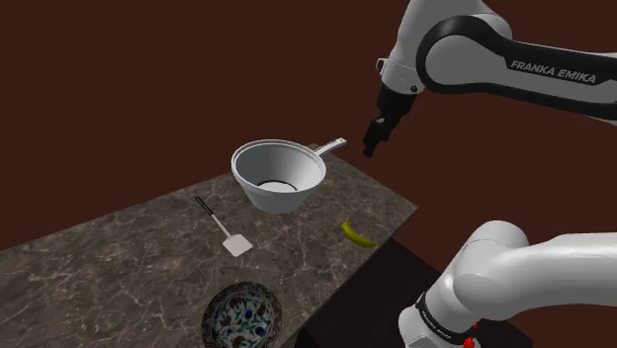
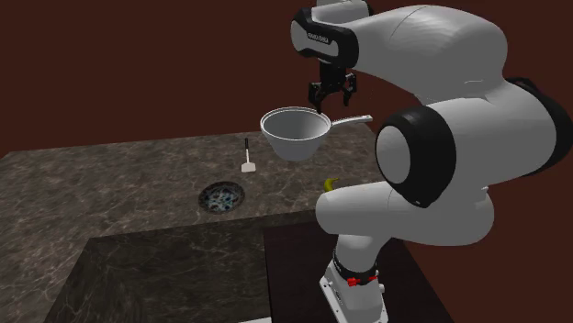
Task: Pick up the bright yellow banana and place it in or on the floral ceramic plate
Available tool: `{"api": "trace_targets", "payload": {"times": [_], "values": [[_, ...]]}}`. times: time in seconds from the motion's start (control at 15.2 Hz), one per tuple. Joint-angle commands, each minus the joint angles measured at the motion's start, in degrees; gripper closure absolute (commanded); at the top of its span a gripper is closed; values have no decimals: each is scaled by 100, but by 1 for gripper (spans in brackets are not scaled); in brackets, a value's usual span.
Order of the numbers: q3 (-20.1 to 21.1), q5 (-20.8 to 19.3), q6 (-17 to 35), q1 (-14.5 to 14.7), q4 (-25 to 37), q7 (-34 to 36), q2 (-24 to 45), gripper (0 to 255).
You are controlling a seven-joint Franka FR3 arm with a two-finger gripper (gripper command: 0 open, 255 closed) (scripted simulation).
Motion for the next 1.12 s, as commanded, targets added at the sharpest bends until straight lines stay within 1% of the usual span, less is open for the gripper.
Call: {"api": "trace_targets", "payload": {"times": [0.0, 0.59, 1.06], "values": [[0, 0, 0, 0, 0, 0, 0, 0], [-216, 74, 1426, -29, -1729, 51, -109, 0], [-374, 112, 2764, -76, -2822, 67, 290, 0]]}}
